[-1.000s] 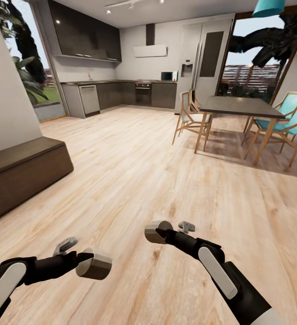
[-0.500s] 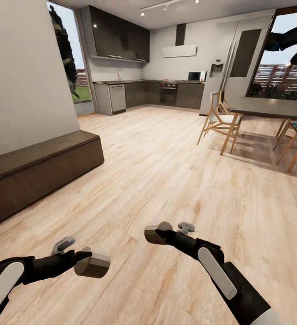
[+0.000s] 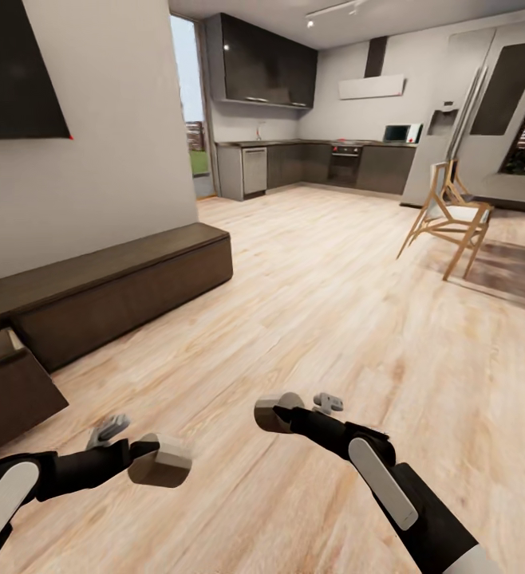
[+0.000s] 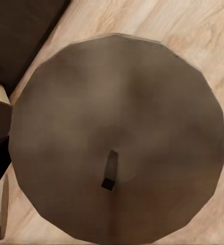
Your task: Place each of the two pumpkins and all three candles from the living room inside a cabinet in the living room (use any cabinet), then make sure every cabinet is closed, and position the cauldron so it is next to a table in the living room.
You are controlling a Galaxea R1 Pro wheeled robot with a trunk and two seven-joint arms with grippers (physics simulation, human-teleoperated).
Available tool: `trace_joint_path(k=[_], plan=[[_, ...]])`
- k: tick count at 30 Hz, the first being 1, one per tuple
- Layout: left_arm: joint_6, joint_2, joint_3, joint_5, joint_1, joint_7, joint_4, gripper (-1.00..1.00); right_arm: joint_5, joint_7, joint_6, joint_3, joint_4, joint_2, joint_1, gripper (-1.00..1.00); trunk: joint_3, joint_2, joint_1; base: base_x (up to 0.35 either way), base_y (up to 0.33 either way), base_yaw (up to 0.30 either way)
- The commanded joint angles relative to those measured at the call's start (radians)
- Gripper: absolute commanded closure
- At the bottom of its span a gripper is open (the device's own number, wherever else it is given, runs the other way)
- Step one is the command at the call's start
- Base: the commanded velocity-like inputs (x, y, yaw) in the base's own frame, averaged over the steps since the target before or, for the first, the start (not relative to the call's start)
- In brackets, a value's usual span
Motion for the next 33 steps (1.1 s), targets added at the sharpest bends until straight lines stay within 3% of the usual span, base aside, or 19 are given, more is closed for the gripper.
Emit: trace_joint_path(k=[1,7,12,21,28,33], plan=[[0.002,0.0,0.0,0.018,-0.001,0.007,0.0,1.0,-0.013,-0.011,0.001,0.002,-0.002,-0.001,-0.001,1.0,-0.002,0.0,0.0,-0.022,0.252,0.279],[0.002,0.0,0.001,0.018,-0.001,0.007,0.0,1.0,-0.013,-0.066,0.0,0.003,-0.002,-0.001,-0.001,1.0,-0.006,0.0,0.0,-0.005,0.123,0.278],[0.002,0.0,0.001,0.018,-0.001,0.007,0.0,1.0,-0.013,-0.072,0.0,0.004,-0.002,-0.001,-0.001,1.0,-0.01,0.0,0.0,0.0,0.008,0.276],[0.002,0.0,0.003,0.017,-0.001,0.006,0.0,1.0,-0.013,-0.072,-0.001,0.004,-0.002,-0.002,-0.001,1.0,0.018,0.002,-0.004,0.0,0.0,0.275],[0.002,0.0,0.026,0.018,-0.001,0.006,0.0,1.0,-0.007,-0.071,-0.011,-0.001,-0.005,-0.003,-0.001,1.0,0.039,0.003,-0.008,0.0,0.0,0.267],[0.002,0.0,0.028,0.018,-0.001,0.006,0.0,1.0,-0.007,-0.071,-0.013,-0.002,-0.005,-0.004,-0.001,1.0,0.057,0.005,-0.01,0.0,0.0,0.095]])
